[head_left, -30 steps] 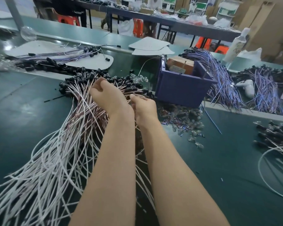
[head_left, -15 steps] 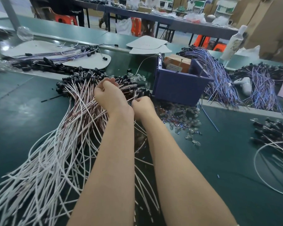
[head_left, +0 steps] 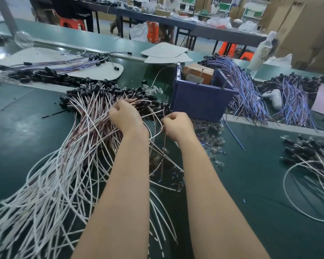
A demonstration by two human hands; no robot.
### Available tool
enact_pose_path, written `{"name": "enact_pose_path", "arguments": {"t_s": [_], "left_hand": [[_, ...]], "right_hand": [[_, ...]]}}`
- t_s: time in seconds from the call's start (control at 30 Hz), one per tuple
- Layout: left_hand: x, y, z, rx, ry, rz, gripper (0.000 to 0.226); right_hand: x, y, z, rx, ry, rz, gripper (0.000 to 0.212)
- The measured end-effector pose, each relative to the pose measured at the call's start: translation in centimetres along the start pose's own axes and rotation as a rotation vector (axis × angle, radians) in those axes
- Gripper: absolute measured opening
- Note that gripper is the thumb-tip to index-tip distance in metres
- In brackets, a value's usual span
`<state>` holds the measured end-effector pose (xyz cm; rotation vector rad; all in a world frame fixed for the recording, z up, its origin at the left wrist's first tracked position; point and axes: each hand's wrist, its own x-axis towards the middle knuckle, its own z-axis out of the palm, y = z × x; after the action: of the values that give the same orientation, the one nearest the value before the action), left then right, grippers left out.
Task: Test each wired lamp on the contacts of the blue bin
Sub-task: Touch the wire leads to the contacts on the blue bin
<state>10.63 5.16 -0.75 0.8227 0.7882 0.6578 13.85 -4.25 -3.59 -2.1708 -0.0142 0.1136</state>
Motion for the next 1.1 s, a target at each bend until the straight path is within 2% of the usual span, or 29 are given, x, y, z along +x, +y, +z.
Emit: {"name": "enact_pose_path", "arguments": {"t_s": [0.07, 0.13, 0.2, 0.27, 0.3, 0.37, 0.47, 0.6, 0.73, 0.83, 0.9, 1.0, 1.1], "left_hand": [[-0.1, -0.1, -0.2, 0.030, -0.027, 0.016, 0.021], [-0.2, -0.1, -0.3, 0.177, -0.138, 0.013, 0.017], [-0.5, -0.1, -0.1, 0.468, -0.323, 0.037, 0.015], [-0.8, -0.4, 0.3, 0.880, -0.473, 0.163, 0.025], [-1.0, -0.5, 0.4, 1.062, -0.498, 0.253, 0.031], [-1.7, -0.3, 0.6, 1.244, -0.522, 0.389, 0.036], [-2.7, 0.8, 0.8, 1.357, -0.576, 0.466, 0.033], [-5.0, 2.3, 1.5, 1.422, -0.791, 0.497, 0.021], [-7.1, 1.3, 2.6, 1.466, -1.055, 0.565, 0.028], [-8.4, -0.4, 3.3, 1.373, -1.218, 0.539, 0.027], [-9.5, -1.7, 4.0, 1.231, -1.248, 0.538, 0.029], [-11.1, -3.8, 5.1, 1.003, -1.299, 0.501, 0.028], [-11.0, -6.2, 5.3, 0.974, -1.268, 0.484, 0.027]], "right_hand": [[-0.2, -0.1, 0.2, 0.190, -0.007, 0.026, 0.020], [-0.5, -0.5, 0.4, 0.402, -0.012, 0.038, 0.018], [-0.7, -0.8, 0.3, 0.544, -0.047, 0.022, 0.019], [-0.9, -0.9, 0.2, 0.601, -0.074, -0.010, 0.018], [-1.0, -0.8, 0.0, 0.596, -0.073, -0.032, 0.017], [-1.2, -0.6, -0.4, 0.594, -0.046, -0.086, 0.013], [-1.4, -0.5, -1.3, 0.758, 0.001, -0.134, 0.017], [-1.9, -0.6, -3.8, 1.145, 0.081, -0.112, 0.020], [-2.8, 0.1, -7.9, 1.447, 0.282, -0.062, 0.020], [-3.8, 1.5, -11.5, 1.615, 0.451, -0.104, 0.018], [-4.4, 2.8, -13.5, 1.577, 0.507, -0.156, 0.017], [-5.0, 5.0, -14.5, 1.104, 0.453, -0.214, 0.014], [-4.6, 7.0, -13.5, 0.743, 0.391, -0.198, 0.015]]}}
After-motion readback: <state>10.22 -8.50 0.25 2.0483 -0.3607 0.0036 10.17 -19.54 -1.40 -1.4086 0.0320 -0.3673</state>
